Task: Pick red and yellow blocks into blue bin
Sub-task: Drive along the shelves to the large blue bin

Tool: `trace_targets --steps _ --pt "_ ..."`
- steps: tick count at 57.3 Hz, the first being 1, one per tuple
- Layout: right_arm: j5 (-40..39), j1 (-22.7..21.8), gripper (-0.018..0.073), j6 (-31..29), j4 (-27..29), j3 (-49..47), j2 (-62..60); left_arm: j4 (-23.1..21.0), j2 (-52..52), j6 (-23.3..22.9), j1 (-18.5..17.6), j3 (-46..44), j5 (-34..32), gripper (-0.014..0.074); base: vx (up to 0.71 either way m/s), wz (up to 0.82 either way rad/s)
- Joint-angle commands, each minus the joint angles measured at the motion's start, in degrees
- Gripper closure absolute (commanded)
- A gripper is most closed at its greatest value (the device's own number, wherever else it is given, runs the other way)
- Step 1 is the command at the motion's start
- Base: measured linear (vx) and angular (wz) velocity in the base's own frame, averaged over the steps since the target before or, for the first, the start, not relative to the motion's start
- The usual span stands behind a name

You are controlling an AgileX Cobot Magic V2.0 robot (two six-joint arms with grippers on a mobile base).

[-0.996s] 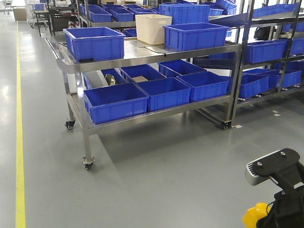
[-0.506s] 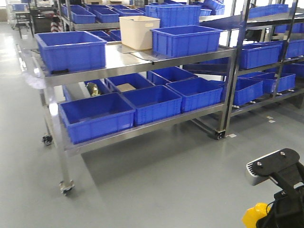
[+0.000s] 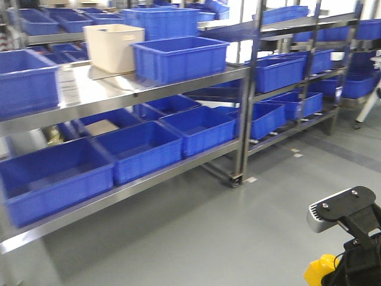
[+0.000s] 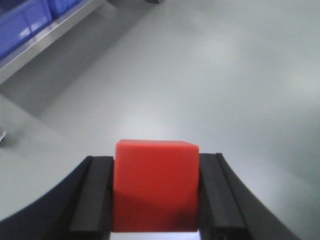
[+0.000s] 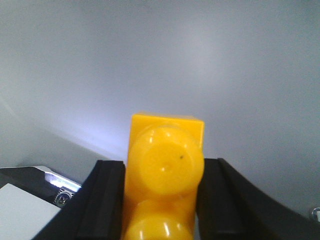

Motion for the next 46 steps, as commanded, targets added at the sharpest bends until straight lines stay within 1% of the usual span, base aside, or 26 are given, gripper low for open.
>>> trace_targets --steps 1,20,46 --pt "-2.38 0.01 0.0291 -0.50 -0.26 -1.52 -1.17 -1.16 -0.14 -0.05 -0.48 -1.43 -3.69 0.0360 0.48 -0.35" --pt "-2.26 0.01 0.0291 -0.50 -0.26 -1.52 -1.17 -1.16 -0.14 -0.05 -0.48 -1.43 -3.75 0.0360 0.47 -0.30" --pt "-2.29 0.01 0.0291 -0.50 -0.26 -1.52 -1.17 -1.16 -0.14 -0.05 -0.48 -1.43 -3.75 0.0360 0.46 -0.19"
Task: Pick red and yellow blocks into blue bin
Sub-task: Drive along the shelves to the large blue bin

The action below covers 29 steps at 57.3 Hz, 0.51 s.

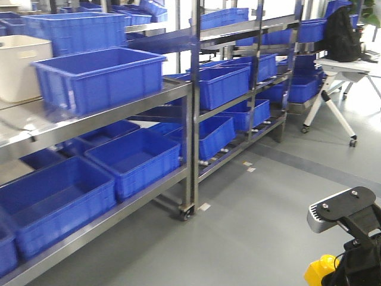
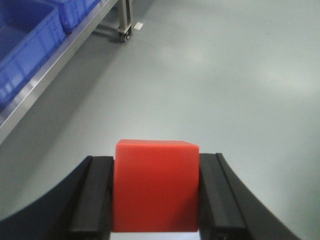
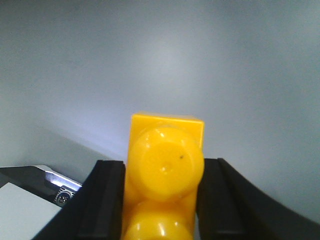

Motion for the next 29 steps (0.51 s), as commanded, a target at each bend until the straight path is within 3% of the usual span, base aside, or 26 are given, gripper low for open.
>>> trace_targets --steps 1,29 --pt "-2.40 0.01 0.0291 -0.50 -0.26 -1.52 -1.17 -1.16 -0.14 -0.05 -0.48 -1.43 -3.75 0.0360 0.45 -0.22" --pt "-2.25 0.01 0.0291 -0.50 -0.26 -1.52 -1.17 -1.16 -0.14 -0.05 -0.48 -1.43 -3.77 0.0360 0.44 -0.34"
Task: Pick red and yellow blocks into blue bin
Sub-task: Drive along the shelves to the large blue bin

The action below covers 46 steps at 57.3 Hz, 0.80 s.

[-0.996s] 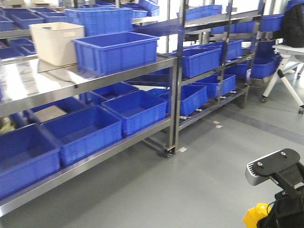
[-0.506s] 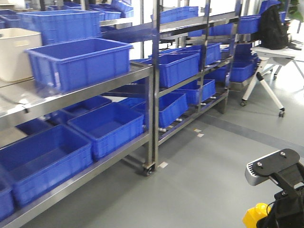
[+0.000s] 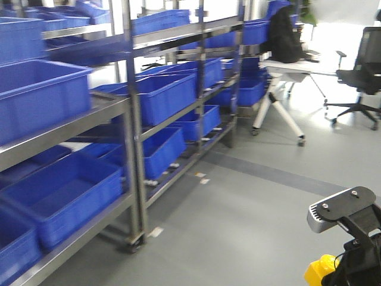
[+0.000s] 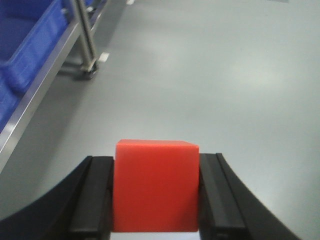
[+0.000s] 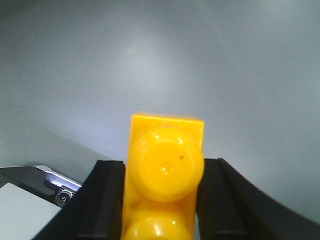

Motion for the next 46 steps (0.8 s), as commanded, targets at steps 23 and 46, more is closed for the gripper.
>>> trace_targets --steps 23,46 --pt "-2.25 0.01 0.0291 -0.50 -0.26 -1.52 -1.17 -1.16 -0.14 -0.05 -0.48 -1.43 -3.77 0.0360 0.43 -0.35" --pt "-2.25 0.01 0.0291 -0.50 -0.26 -1.52 -1.17 -1.16 -0.14 -0.05 -0.48 -1.43 -3.72 0.0360 0.40 -0.13"
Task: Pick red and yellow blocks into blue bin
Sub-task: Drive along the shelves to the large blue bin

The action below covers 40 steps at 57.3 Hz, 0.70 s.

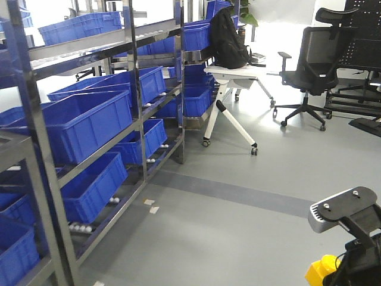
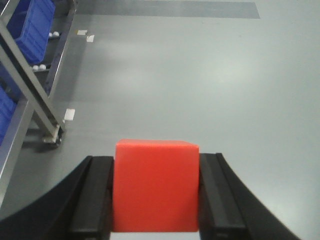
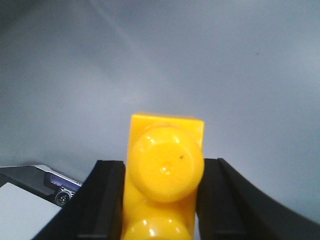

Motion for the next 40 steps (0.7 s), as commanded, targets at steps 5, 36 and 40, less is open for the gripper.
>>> trace_targets --steps 5,36,40 --pt "-2.43 0.01 0.0291 -0.50 -0.26 -1.52 -1.17 -1.16 -0.14 -0.05 -0.48 -1.43 -3.72 0.0360 0.39 -0.01" --pt "-2.43 0.01 0.0291 -0.50 -0.26 -1.52 -1.17 -1.16 -0.14 -0.05 -0.48 -1.43 -3.72 0.0360 0.39 -0.04" --pt "-2.43 0.01 0.0291 -0.50 -0.26 -1.52 -1.17 -1.16 -0.14 -0.05 -0.48 -1.43 -3.78 0.0360 0.39 -0.08"
